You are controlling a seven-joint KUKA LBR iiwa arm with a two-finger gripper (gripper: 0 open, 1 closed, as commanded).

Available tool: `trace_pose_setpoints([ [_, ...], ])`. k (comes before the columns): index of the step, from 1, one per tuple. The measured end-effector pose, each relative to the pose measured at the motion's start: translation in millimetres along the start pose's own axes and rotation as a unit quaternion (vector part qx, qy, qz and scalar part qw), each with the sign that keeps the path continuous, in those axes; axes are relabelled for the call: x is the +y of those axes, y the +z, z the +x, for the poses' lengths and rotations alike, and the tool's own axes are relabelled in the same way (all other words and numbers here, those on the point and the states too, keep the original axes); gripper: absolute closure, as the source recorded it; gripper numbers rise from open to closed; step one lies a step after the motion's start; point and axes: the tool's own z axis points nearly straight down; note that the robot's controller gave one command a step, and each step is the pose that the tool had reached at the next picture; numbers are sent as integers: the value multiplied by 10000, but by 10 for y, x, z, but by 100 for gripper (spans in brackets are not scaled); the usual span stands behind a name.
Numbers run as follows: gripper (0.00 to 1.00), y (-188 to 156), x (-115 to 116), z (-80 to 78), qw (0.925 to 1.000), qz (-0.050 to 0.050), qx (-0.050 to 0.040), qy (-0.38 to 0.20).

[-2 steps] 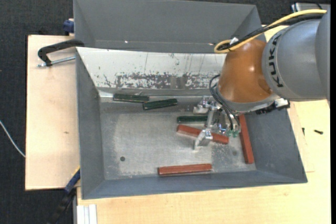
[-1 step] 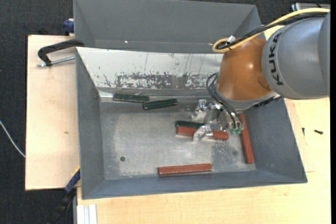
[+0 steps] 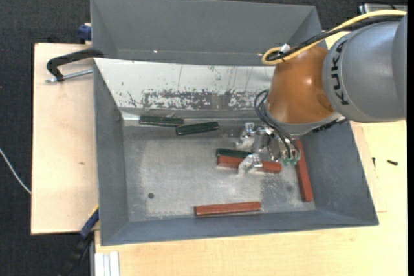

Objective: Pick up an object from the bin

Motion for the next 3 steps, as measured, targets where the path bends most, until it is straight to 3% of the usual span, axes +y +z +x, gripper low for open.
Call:
trace_pose_setpoints([
  [3, 100, -341, 8, 14, 10000, -3, -20, 3],
])
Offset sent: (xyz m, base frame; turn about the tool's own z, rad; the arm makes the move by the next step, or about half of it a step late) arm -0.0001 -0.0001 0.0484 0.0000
